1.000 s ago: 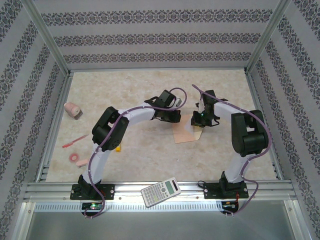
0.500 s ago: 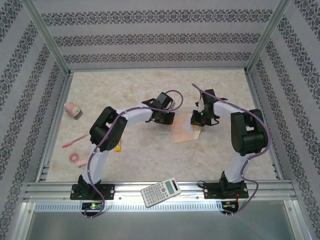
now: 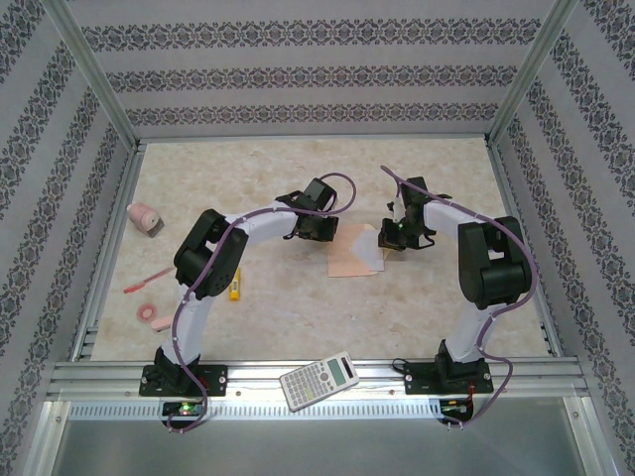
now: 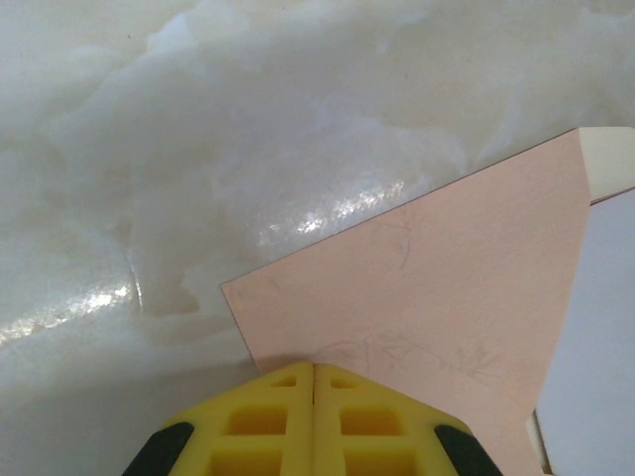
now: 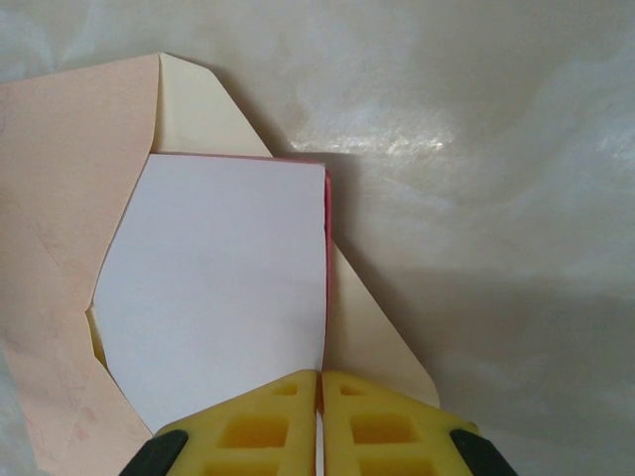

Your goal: Place the letter into the envelope and seal it

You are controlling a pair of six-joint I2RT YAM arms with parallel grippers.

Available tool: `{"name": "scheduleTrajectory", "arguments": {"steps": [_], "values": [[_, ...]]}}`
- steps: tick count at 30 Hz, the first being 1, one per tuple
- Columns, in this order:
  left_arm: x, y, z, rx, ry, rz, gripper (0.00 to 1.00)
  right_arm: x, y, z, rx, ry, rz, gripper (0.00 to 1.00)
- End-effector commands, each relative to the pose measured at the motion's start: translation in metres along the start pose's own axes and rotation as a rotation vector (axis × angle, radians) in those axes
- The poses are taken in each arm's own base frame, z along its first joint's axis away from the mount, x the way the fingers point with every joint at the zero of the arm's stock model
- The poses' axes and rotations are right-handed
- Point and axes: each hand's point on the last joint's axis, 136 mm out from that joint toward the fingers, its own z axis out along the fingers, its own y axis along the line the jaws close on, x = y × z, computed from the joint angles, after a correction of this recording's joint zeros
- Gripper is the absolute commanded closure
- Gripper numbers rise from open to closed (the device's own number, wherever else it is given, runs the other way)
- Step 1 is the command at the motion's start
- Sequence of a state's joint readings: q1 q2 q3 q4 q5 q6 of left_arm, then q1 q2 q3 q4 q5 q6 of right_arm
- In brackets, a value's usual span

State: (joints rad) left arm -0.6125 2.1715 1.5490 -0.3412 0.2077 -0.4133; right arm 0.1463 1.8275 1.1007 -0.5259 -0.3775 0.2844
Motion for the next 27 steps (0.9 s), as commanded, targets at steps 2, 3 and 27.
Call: {"name": "scheduleTrajectory", "arguments": {"steps": [2,3,27], "values": [[-0.007,-0.005,-0.012,0.029,-0.009,0.006,1.0,-0.006,0.007,0.0,-0.023,0.003,-0.024,0.9],[-0.006,-0.005,-0.01,0.035,-0.005,0.005,1.0,-0.006,0.008,0.0,-0.024,0.002,-0.026,0.9],[-0.014,-0.015,-0.019,0.079,-0.032,0.001,1.0,-0.015,0.039,0.01,-0.035,0.021,-0.116,0.9]]}}
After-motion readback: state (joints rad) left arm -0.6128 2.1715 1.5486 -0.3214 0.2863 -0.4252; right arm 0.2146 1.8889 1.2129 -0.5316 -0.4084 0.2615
